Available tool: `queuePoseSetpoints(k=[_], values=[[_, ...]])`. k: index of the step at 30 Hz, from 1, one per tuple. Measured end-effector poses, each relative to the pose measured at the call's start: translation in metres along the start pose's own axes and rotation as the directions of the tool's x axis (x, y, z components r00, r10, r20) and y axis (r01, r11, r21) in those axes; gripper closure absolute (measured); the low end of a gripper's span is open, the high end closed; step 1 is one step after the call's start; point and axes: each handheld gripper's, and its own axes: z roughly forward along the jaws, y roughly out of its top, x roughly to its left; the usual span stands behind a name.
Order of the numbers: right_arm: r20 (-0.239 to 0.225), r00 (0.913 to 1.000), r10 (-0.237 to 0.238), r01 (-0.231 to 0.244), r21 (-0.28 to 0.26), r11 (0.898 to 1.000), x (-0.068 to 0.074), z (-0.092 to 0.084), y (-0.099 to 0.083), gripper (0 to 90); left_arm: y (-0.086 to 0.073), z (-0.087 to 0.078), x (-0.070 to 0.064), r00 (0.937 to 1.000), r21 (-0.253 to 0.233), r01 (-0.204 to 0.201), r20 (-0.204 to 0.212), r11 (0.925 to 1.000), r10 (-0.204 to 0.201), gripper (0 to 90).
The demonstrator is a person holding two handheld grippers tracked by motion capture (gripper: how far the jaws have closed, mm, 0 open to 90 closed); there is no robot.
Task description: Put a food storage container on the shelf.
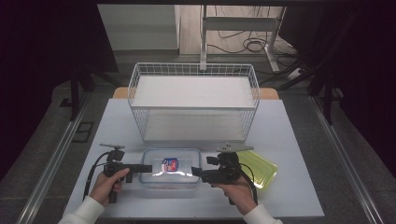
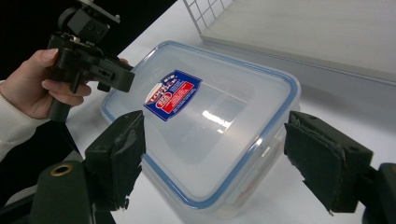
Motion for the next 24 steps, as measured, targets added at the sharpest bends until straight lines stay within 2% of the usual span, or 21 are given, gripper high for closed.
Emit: queuePoseSetpoints(k=[1, 6, 10, 11, 12, 14, 15, 17, 19, 21, 22, 23, 24], values=[[0.0, 1.0, 0.003, -0.003, 0.002, 1.0, -0.001, 0.0, -0.001, 21.0, 0.0, 0.002, 0.0, 0.9997, 0.008, 0.006, 0.022, 1.0, -0.006, 18.6], [-0.002, 0.9999, 0.016, -0.016, 0.008, 1.0, -0.003, 0.001, -0.002, 21.1, 0.001, -0.001, 0.0, 0.9998, 0.002, 0.007, 0.02, 1.0, -0.007, 22.4], [0.002, 0.998, 0.064, -0.064, 0.035, 0.997, -0.005, 0.007, -0.004, 21.5, 0.0, -0.004, -0.002, 0.9999, -0.002, -0.008, 0.011, 1.0, 0.008, 26.3], [-0.002, 0.9947, 0.102, -0.102, 0.051, 0.993, -0.007, 0.011, -0.005, 21.7, -0.001, -0.006, -0.003, 0.9999, -0.002, -0.015, 0.008, 0.9999, 0.015, 28.4], [-0.002, 0.9947, 0.102, -0.102, 0.051, 0.993, -0.007, 0.011, -0.005, 21.7, -0.001, -0.006, -0.003, 0.9999, -0.002, -0.015, 0.008, 0.9999, 0.015, 29.3], [-0.006, 0.9885, 0.151, -0.15, 0.067, 0.986, -0.01, 0.017, -0.005, 22.2, -0.001, -0.008, -0.003, 0.9997, -0.001, -0.022, 0.012, 0.9998, 0.022, 31.4], [-0.006, 0.9885, 0.151, -0.15, 0.067, 0.986, -0.01, 0.017, -0.005, 22.2, -0.001, -0.008, -0.003, 0.9997, -0.001, -0.022, 0.012, 0.9998, 0.022, 32.0], [-0.001, 0.9821, 0.188, -0.188, 0.079, 0.979, -0.013, 0.022, -0.004, 22.2, -0.001, -0.008, -0.003, 0.9998, -0.001, -0.013, 0.014, 0.9999, 0.013, 32.3], [0.004, 0.9805, 0.196, -0.196, 0.082, 0.977, -0.015, 0.023, -0.004, 22.2, -0.001, -0.008, -0.003, 0.9998, -0.001, -0.011, 0.014, 0.9999, 0.011, 32.4], [0.013, 0.974, 0.226, -0.226, 0.083, 0.97, -0.018, 0.024, -0.004, 22.2, 0.0, -0.008, -0.002, 0.9998, -0.002, -0.009, 0.017, 1.0, 0.009, 32.8], [0.013, 0.974, 0.226, -0.226, 0.083, 0.97, -0.018, 0.024, -0.004, 22.2, 0.0, -0.008, -0.002, 0.9998, -0.002, -0.009, 0.017, 1.0, 0.009, 33.0], [0.013, 0.9685, 0.249, -0.249, 0.088, 0.965, -0.02, 0.026, -0.004, 22.2, 0.0, -0.009, -0.002, 0.9998, -0.002, -0.008, 0.018, 1.0, 0.008, 33.1], [0.013, 0.9685, 0.249, -0.249, 0.088, 0.965, -0.02, 0.026, -0.004, 22.2, 0.0, -0.009, -0.002, 0.9998, -0.002, -0.008, 0.018, 1.0, 0.008, 33.2]])
